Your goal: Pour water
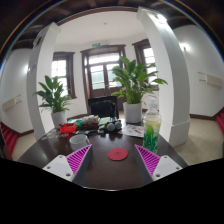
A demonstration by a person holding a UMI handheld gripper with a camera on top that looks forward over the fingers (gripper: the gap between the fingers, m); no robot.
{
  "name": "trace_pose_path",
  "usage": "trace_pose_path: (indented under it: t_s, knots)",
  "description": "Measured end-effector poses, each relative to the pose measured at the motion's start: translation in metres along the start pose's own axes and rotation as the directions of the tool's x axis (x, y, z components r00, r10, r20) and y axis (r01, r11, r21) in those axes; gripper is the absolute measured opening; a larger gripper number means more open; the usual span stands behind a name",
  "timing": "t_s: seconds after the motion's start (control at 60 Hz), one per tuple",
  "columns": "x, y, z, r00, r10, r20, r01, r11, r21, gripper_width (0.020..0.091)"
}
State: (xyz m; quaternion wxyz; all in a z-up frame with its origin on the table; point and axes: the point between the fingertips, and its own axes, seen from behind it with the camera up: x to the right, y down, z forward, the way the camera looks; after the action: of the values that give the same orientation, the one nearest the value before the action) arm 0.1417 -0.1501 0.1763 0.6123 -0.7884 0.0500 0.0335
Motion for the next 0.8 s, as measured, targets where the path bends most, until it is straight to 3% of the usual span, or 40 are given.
trace_pose_path:
  t_s: [0.067,0.2,0.533,0.633,0.7,0.733,0.8]
  knots:
    - [0.060,0.035,0.017,0.999,0.046,-0.013,-0.045,0.998,0.036,0.0853]
    - [0.146,0.031,0.044,0.993,0.019,-0.120,-0.010,0.998,0.069,0.0846]
    - [0.193,0.003,0.146,0.994,-0.050,-0.096,0.060,0.993,0.100,0.0822]
    - [0.194,-0.001,0.164,0.992,-0.075,-0.101,0.086,0.990,0.112,0.0757]
    - [0.190,0.001,0.170,0.992,-0.090,-0.092,0.101,0.988,0.118,0.0661]
    - [0.191,0.001,0.172,0.990,-0.095,-0.104,0.107,0.987,0.121,0.0520]
    - [0.189,0.001,0.173,0.988,-0.099,-0.118,0.114,0.985,0.132,0.0477]
